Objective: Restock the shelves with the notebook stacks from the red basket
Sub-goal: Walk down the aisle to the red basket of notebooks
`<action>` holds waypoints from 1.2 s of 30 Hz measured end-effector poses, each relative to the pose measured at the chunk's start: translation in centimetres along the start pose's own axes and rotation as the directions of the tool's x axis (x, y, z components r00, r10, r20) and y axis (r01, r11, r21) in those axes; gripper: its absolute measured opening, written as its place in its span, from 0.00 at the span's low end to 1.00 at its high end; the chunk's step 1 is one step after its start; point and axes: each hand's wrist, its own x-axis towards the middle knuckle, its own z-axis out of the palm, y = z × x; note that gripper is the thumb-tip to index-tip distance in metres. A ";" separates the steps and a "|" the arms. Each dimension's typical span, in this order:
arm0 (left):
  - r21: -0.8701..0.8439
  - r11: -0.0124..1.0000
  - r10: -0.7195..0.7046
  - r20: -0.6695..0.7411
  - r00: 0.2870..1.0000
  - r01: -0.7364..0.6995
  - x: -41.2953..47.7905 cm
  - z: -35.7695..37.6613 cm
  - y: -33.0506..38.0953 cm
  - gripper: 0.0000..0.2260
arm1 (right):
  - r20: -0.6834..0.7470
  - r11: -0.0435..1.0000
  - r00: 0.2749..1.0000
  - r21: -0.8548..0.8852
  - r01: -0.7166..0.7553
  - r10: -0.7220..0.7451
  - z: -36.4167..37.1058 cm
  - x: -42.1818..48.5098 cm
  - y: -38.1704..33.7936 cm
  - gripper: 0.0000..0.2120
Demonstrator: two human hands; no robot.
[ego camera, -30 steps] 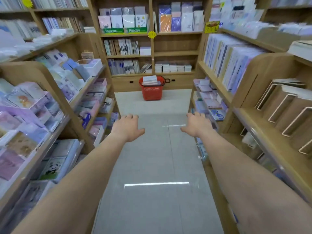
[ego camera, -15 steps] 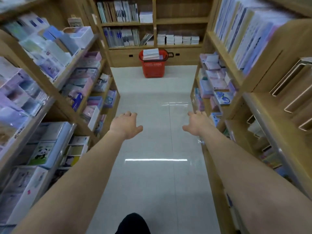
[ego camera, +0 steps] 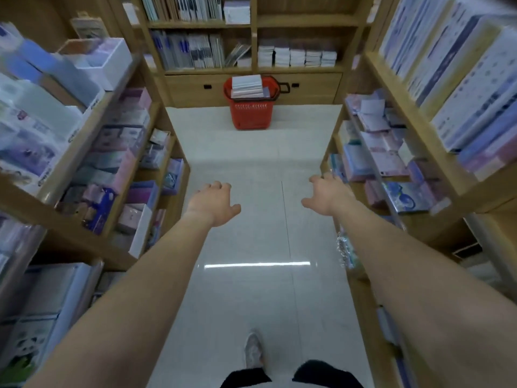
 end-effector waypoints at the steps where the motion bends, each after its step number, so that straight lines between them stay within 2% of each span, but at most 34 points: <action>1: -0.007 1.000 -0.006 0.000 1.000 0.006 2.1 -1.0 -0.5 0.29 | -0.008 1.000 1.000 0.015 0.010 -0.010 -0.9 1.9 -0.6 0.33; 5: -0.017 1.000 -0.014 0.010 1.000 0.015 10.6 -4.1 -1.3 0.30 | 0.011 1.000 1.000 0.006 0.022 -0.022 -2.8 9.3 -0.9 0.33; 12: 0.026 1.000 -0.005 0.028 1.000 0.004 27.2 -7.2 0.8 0.30 | 0.045 1.000 0.999 -0.012 0.013 -0.013 -5.9 25.7 2.7 0.32; 22: -0.047 0.998 -0.047 0.055 0.997 0.050 47.3 -14.4 3.7 0.30 | 0.063 1.000 0.998 -0.002 0.024 -0.024 -15.3 46.8 6.6 0.32; 27: -0.055 0.996 -0.060 0.067 0.996 0.063 57.5 -16.0 2.4 0.29 | 0.081 0.999 0.996 -0.030 0.042 -0.039 -18.1 57.1 5.5 0.32; 36: -0.061 0.998 -0.017 0.107 0.994 0.023 78.4 -20.3 -3.5 0.29 | 0.092 0.999 0.996 -0.041 -0.019 0.023 -24.6 77.2 0.7 0.32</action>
